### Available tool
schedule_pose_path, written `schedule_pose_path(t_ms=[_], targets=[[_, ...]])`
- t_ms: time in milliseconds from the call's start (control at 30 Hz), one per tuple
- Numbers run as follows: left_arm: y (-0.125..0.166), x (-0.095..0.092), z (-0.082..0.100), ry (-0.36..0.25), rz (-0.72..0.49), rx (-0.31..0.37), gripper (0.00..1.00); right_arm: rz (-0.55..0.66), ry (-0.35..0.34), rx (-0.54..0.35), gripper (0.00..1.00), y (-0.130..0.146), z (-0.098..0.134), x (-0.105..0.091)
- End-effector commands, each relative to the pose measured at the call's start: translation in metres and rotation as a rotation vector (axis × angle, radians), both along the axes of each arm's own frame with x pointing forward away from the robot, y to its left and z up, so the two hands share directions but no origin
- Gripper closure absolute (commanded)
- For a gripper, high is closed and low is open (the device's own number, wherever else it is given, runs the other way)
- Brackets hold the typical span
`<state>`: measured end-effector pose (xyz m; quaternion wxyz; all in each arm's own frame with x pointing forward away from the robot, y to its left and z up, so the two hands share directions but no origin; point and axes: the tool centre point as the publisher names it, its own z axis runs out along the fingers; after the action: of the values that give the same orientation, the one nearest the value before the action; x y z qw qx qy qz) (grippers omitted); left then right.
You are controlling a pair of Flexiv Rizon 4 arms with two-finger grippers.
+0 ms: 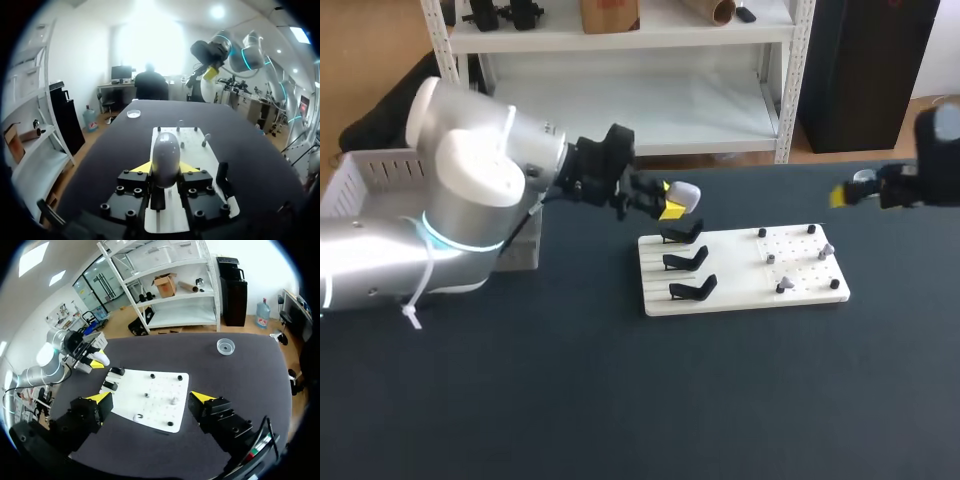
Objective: Pick up each earbud case from the left stands, insert the matching earbuds, close the lid, and place the case in the box.
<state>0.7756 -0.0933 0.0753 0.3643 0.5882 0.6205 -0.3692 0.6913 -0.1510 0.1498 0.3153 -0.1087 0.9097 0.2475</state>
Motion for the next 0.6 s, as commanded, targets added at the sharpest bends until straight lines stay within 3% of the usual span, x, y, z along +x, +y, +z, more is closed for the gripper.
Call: schedule_pose_path(t_ms=[33,367,600], targets=[[-0.008,-0.01,0.009,-0.022,0.017,0.01,1.0,0.025,0.009,0.016,0.0,0.043,-0.013,0.012],[-0.019,-0.028,0.028,-0.07,-0.027,-0.014,1.0,0.124,0.056,0.051,0.0,0.093,-0.031,0.025],[-0.029,-0.032,0.03,-0.085,-0.05,-0.027,1.0,0.177,0.078,0.044,0.0,0.117,-0.035,0.033]])
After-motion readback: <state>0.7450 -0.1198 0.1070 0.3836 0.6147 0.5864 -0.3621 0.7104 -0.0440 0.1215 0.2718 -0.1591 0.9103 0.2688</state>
